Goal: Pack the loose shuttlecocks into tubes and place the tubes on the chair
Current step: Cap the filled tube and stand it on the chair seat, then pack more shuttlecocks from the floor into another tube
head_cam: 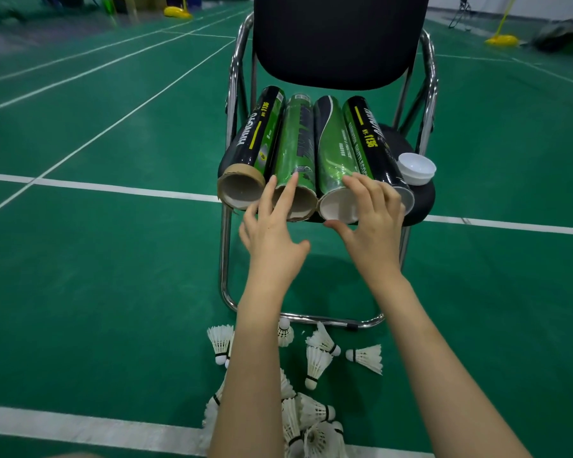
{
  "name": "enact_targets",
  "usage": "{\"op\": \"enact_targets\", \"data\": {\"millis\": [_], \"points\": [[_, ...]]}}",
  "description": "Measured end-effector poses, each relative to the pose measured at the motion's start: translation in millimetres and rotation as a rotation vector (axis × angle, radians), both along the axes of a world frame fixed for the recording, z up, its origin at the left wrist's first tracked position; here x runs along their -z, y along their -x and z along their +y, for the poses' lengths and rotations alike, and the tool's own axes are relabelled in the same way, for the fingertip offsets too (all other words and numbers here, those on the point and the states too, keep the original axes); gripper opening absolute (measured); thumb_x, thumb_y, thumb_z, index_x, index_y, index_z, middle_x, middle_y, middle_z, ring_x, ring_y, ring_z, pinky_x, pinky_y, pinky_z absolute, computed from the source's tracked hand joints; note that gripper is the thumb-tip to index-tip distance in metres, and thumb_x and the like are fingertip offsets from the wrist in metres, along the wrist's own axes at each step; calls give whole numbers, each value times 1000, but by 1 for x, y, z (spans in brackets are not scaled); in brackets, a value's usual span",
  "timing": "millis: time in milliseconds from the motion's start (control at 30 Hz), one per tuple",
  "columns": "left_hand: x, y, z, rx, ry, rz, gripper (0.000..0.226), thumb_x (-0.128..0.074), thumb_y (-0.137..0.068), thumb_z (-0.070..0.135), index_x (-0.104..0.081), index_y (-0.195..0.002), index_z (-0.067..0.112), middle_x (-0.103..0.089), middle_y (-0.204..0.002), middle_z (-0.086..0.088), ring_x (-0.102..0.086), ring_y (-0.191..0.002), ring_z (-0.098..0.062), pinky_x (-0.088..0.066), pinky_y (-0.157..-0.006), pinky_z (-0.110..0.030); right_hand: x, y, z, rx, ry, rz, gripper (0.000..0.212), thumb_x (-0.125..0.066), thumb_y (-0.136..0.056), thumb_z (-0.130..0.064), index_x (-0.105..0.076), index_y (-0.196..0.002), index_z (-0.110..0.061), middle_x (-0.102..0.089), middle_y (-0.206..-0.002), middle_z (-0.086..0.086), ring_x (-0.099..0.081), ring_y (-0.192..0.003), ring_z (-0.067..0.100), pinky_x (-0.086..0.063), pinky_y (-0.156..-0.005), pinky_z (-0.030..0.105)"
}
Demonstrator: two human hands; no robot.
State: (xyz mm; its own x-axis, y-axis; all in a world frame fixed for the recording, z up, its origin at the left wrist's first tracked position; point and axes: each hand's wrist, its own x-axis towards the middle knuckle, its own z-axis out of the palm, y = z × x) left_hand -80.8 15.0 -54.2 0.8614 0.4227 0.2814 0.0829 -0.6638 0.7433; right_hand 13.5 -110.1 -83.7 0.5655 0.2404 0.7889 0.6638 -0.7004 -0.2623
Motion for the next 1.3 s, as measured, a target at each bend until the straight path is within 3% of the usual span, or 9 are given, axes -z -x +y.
{"op": "enact_targets", "data": {"millis": [133,233,333,567,667,733,900,1100,1300], "points": [[1,1,1,75,152,-53,94,-66,-74,0,-23,-137,54,-9,-152,21,-28,-129,-18,-32,-104,-44,-2,8,1,-21,7,32,76,-80,-64,-35,-42,-130,-27,-48,-136,0,-29,-122,19,-20,-98,35],[0,2,1,132,229,-138,92,-63,-73,-7,-29,-139,47,-11,-152,17,-31,-124,1,-37,-81,-3,-6,11,7,-15,75,-12,73,-80,-63,-36,-48,-128,-27,-45,-139,1,-28,-124,20,-20,-95,37],[0,2,1,150,282,-170,87,-61,-72,-11,-35,-139,38,-15,-152,13,-26,-122,8,-28,-72,7,-8,9,16,-10,116,23,70,-82,-61,-35,-56,-124,-27,-42,-143,3,-24,-128,21,-19,-96,39],[-9,6,-2,159,332,-237,80,-60,-70,-12,-42,-136,30,-25,-148,6,-29,-128,3,-23,-91,4,-7,11,19,-32,106,25,68,-78,-62,-35,-57,-125,-24,-44,-141,6,-24,-128,22,-24,-97,49],[-19,14,0,225,385,-255,87,-59,-70,-11,-34,-135,40,-27,-147,10,-26,-133,2,-29,-107,-18,-6,19,21,-48,91,21,72,-68,-63,-38,-51,-130,-18,-46,-138,6,-28,-127,23,-29,-100,59],[-29,23,1,270,397,-224,89,-57,-71,-10,-31,-137,44,-30,-144,19,-28,-133,1,-34,-108,-32,-8,26,21,-73,63,32,73,-62,-65,-42,-49,-131,-11,-48,-137,6,-29,-127,23,-26,-103,63],[-53,41,8,375,364,-154,89,-57,-73,-10,-32,-138,46,-35,-140,26,-36,-129,2,-37,-105,-28,-22,41,21,-226,-163,60,76,-77,-65,-31,-46,-128,-2,-44,-130,-4,-32,-122,20,-33,-101,64],[-74,61,11,465,316,-141,87,-61,-74,-12,-37,-136,44,-42,-129,32,-47,-113,12,-38,-81,-3,-48,51,10,-329,-236,112,74,-77,-74,-19,-35,-135,-23,-48,-122,-1,-40,-114,18,-36,-98,23],[-84,67,4,516,327,-138,89,-59,-76,-14,-34,-135,48,-40,-124,42,-49,-112,10,-39,-75,-1,-69,55,-7,-456,-246,191,69,-76,-74,-10,-44,-133,-24,-42,-128,2,-36,-119,-10,-39,-92,10]]}}
